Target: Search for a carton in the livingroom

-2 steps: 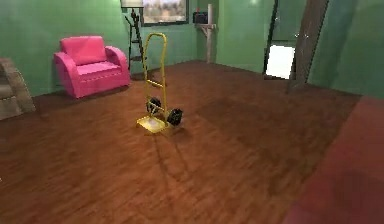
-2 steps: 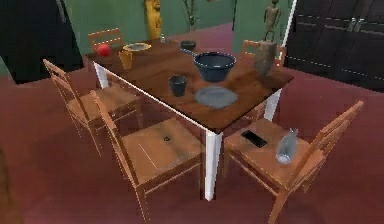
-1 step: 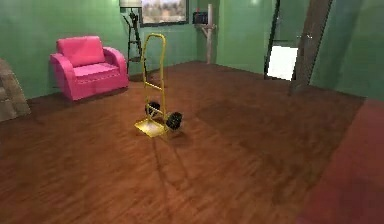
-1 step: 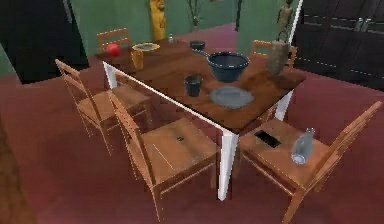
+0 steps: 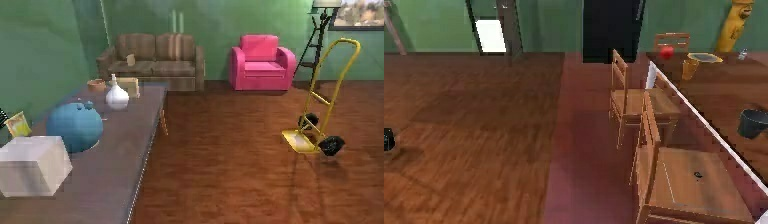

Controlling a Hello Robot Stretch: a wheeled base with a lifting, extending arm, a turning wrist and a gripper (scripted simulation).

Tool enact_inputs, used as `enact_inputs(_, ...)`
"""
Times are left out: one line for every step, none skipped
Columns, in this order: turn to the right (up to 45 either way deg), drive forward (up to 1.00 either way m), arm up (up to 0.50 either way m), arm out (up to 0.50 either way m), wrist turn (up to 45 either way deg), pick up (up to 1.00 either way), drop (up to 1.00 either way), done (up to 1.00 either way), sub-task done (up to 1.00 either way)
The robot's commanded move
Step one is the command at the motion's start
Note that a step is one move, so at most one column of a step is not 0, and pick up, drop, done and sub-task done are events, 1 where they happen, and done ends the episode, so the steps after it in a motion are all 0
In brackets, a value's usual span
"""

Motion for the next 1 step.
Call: enact_inputs(-45.0,0.0,0.0,0.0,0.0,0.0,0.0,0.0,0.0)
